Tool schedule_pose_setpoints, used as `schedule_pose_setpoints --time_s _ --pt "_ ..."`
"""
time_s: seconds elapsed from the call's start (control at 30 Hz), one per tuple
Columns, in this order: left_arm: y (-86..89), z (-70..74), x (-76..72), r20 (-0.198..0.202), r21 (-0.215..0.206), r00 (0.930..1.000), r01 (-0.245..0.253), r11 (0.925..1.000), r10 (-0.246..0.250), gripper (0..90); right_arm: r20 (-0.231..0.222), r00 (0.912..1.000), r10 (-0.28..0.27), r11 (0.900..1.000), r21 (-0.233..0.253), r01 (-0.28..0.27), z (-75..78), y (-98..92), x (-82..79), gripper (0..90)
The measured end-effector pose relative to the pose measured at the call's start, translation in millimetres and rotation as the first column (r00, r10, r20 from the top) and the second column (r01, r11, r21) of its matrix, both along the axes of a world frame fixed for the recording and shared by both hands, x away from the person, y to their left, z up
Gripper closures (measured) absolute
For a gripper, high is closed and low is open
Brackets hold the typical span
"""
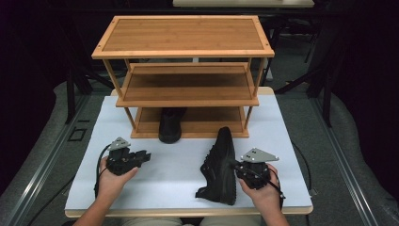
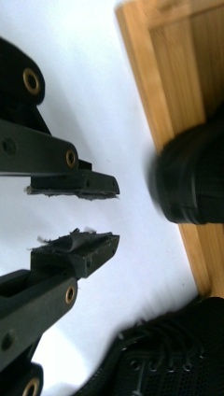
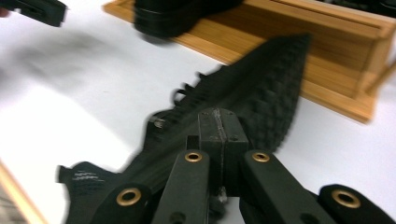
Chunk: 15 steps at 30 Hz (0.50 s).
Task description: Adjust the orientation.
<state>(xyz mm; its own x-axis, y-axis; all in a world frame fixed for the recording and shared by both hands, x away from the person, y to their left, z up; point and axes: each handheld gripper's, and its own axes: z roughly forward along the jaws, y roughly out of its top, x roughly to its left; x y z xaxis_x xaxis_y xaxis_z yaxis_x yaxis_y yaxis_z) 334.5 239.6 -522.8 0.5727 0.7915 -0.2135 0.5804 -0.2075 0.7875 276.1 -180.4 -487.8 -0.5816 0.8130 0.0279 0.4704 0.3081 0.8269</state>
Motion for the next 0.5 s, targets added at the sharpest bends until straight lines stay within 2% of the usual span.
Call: schedule_pose_setpoints --time_s 0.03,0.07,0.1,0.2,0.27,0.3,0.5 --pt "0.0 0.0 0.0 0.000 0.000 1.0000 0.000 1.0000 0.000 69.5 -0.002 0.9991 0.043 0.999 0.025 -0.043 -0.3 3.1 0.2 90.0" --pt "4.9 -1.6 -0.1 -0.014 -0.020 0.9999 -0.008 0.9998 0.008 69.5 -0.002 0.9991 0.043 0.999 0.025 -0.043 -0.3 3.1 0.2 90.0" --pt "8.2 -2.4 0.9 -0.015 -0.038 0.9997 -0.021 0.9991 0.020 67.5 -0.002 0.9993 0.038 0.999 -0.018 -0.038 -3.8 11.1 -0.2 90.0" --pt "12.8 -4.5 4.9 -0.005 -0.060 0.9991 -0.042 0.9973 0.042 64.4 -0.011 0.9993 0.035 0.999 -0.006 -0.035 -5.0 12.2 1.1 90.0" --pt "12.4 -7.1 6.1 -0.014 -0.065 0.9988 -0.047 0.9968 0.046 62.5 -0.017 0.9988 0.046 0.999 0.000 -0.046 -4.6 11.2 1.9 90.0" --pt "11.9 -9.0 6.6 -0.016 -0.050 0.9991 -0.040 0.9979 0.039 62.2 -0.017 0.9991 0.039 0.999 0.001 -0.039 -4.7 10.0 1.4 90.0" --pt "11.0 -12.2 7.3 -0.027 -0.045 0.9989 -0.039 0.9982 0.038 62.3 -0.018 0.9991 0.037 0.999 0.011 -0.037 -4.5 4.2 2.1 90.0"
